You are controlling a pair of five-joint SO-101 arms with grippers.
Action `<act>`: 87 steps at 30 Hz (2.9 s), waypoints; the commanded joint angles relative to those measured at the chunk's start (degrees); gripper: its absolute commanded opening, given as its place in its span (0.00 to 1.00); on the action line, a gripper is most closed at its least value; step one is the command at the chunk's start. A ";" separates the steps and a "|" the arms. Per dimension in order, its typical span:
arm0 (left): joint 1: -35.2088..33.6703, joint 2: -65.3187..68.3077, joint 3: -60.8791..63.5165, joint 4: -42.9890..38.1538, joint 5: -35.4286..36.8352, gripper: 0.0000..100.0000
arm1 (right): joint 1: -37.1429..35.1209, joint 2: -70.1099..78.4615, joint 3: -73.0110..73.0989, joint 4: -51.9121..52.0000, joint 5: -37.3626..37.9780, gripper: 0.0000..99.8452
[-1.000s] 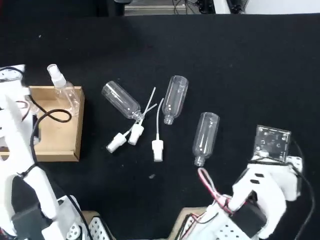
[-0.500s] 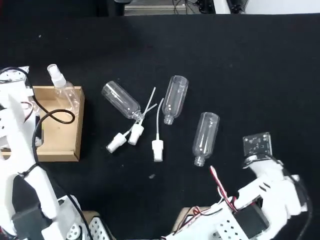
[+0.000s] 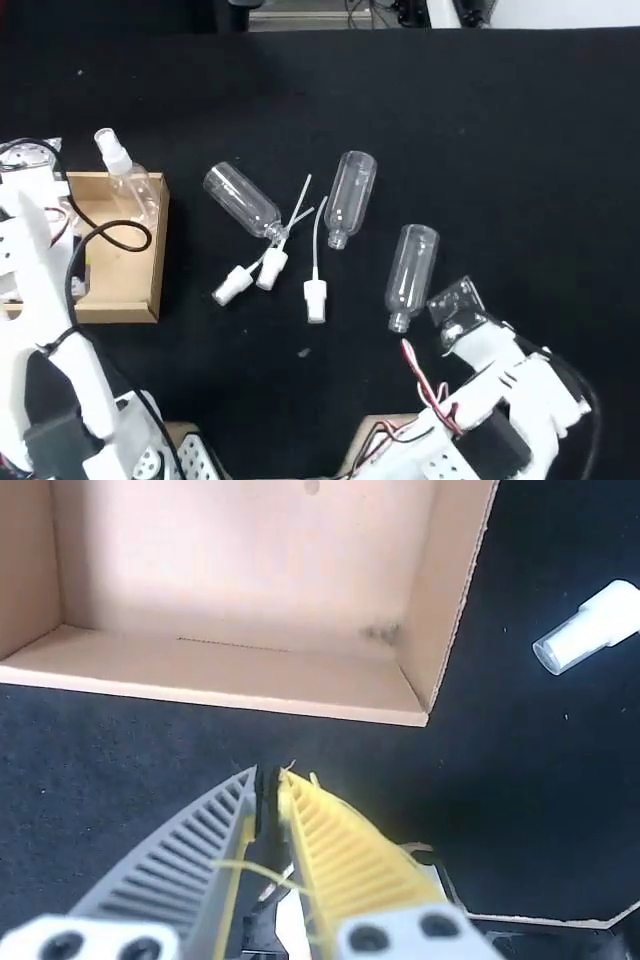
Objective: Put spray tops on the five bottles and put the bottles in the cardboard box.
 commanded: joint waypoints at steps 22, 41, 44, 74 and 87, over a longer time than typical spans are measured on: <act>31.87 -2.64 -2.07 1.14 13.45 0.03 | -5.54 -5.32 -7.08 3.52 -9.14 0.01; 34.51 4.92 -11.56 1.14 38.77 0.03 | -34.90 -5.23 0.31 -19.25 -53.45 0.01; 34.95 5.19 -12.35 1.05 39.65 0.03 | -42.20 -5.23 1.10 -20.13 -57.32 0.01; 45.23 22.24 -14.55 -19.43 -10.29 0.03 | -52.31 45.14 -12.18 -34.02 -77.71 0.02; 43.56 32.97 -20.53 -25.58 -27.25 0.27 | -52.66 45.32 -4.44 -40.70 -77.27 0.02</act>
